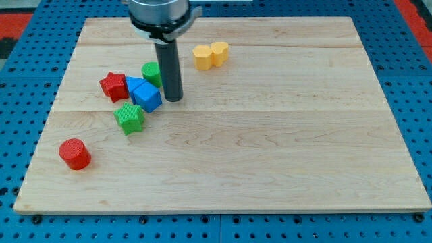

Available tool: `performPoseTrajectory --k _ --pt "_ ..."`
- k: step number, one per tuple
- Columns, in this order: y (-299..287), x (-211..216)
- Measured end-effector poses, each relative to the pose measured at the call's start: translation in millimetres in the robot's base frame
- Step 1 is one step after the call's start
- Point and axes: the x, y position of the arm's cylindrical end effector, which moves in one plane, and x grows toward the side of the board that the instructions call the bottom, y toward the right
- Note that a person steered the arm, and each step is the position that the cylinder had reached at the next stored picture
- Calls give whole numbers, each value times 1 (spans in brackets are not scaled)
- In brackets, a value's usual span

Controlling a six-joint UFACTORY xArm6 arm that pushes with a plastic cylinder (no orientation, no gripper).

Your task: Move cubegreen circle to the top right of the green star

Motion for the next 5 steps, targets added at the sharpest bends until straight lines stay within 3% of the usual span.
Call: performPoseTrajectory --k 1,2,3,4,5 --pt "-37 0" --pt "20 -31" --pt "4 -74" --pt "-55 -69" --pt "-55 -22"
